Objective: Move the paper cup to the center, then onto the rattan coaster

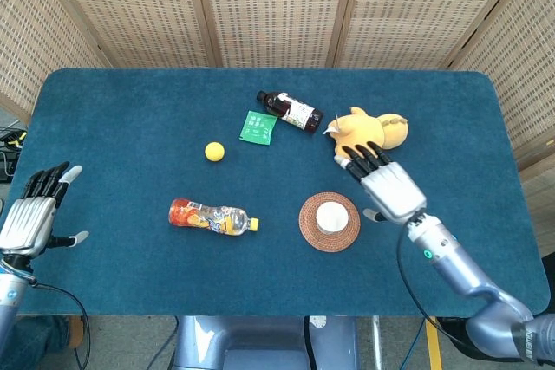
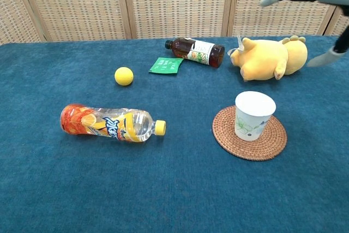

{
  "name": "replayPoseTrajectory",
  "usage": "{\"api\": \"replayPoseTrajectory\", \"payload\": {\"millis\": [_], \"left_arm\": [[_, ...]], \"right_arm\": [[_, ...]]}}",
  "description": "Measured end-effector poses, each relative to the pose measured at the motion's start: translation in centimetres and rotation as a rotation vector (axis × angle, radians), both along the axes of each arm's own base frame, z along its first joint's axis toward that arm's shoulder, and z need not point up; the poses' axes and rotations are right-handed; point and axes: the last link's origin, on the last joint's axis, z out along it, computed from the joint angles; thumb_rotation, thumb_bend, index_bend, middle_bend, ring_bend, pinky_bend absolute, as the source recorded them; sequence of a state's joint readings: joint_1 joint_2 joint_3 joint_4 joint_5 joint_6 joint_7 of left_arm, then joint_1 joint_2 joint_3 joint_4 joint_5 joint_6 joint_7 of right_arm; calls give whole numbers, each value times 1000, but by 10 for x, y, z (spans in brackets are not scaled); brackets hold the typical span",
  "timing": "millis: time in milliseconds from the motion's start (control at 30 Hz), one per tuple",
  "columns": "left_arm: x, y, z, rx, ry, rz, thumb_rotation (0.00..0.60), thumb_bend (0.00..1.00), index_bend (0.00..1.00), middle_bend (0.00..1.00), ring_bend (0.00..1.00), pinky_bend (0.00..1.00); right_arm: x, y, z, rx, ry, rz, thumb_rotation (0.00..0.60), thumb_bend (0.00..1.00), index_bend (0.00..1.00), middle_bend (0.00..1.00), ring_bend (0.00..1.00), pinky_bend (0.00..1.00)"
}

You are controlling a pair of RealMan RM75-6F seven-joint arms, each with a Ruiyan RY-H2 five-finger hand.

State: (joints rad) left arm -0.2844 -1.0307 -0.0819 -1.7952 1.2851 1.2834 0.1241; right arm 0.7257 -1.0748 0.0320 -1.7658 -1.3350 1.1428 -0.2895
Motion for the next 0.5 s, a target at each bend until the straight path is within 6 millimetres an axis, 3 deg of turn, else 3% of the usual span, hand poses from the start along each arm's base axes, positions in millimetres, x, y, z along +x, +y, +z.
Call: {"api": "replayPoseTrajectory", "payload": {"millis": [267, 500], "left_arm": [[-5, -18, -2, 52, -21, -45, 600, 0, 0, 0, 0, 0], [-7, -26, -1, 71, -22, -64, 600, 0, 0, 0, 0, 0]], "right_arm": [[-72, 59, 26, -199, -64, -93, 600, 0, 30, 0, 0, 0], [-113, 97, 22, -247, -78, -152, 600, 0, 29, 0, 0, 0]]}}
